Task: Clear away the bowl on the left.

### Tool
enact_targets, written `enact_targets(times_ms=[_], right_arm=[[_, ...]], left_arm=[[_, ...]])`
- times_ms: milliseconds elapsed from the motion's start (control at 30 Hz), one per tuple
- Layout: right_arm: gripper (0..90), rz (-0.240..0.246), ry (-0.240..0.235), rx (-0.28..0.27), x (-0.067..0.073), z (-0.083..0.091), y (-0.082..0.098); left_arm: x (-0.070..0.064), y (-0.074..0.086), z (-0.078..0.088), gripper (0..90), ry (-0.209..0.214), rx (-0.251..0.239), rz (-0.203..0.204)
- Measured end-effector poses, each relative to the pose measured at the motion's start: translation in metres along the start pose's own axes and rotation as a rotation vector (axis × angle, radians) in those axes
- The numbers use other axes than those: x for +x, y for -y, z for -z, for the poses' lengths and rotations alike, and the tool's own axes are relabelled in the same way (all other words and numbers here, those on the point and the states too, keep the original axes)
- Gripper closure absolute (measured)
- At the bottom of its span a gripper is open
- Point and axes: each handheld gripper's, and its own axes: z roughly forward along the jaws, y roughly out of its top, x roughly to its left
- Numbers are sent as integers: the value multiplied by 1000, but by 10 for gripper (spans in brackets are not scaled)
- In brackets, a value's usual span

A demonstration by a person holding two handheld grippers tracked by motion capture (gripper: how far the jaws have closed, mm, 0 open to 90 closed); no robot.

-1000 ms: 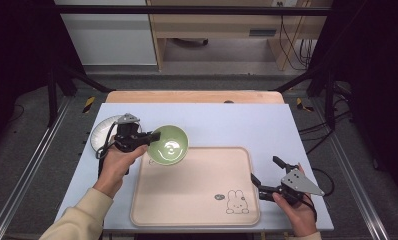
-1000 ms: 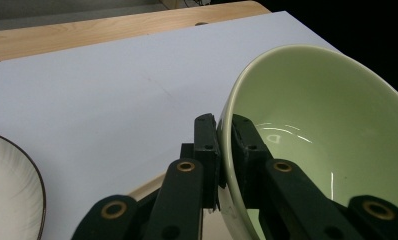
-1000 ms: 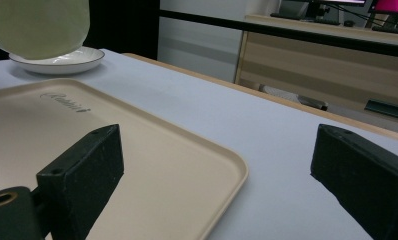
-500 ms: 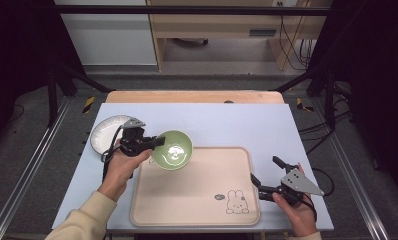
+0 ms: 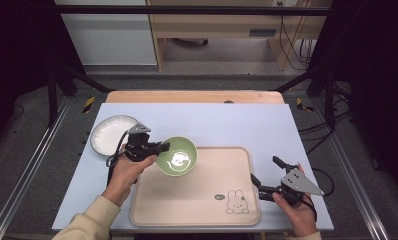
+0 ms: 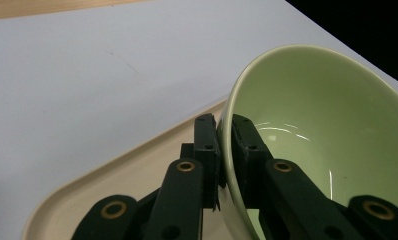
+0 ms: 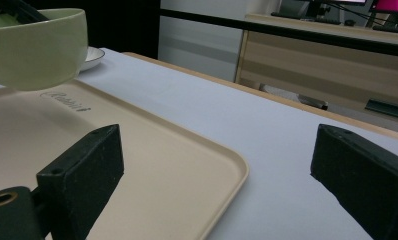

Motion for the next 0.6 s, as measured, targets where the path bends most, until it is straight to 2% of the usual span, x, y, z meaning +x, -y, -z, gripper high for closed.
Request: enact_targets(times_ms=[600], right_arm=[[68, 2, -4, -1, 1, 0, 0]], left_arm=[[-8, 7, -7, 827, 22, 22, -6]])
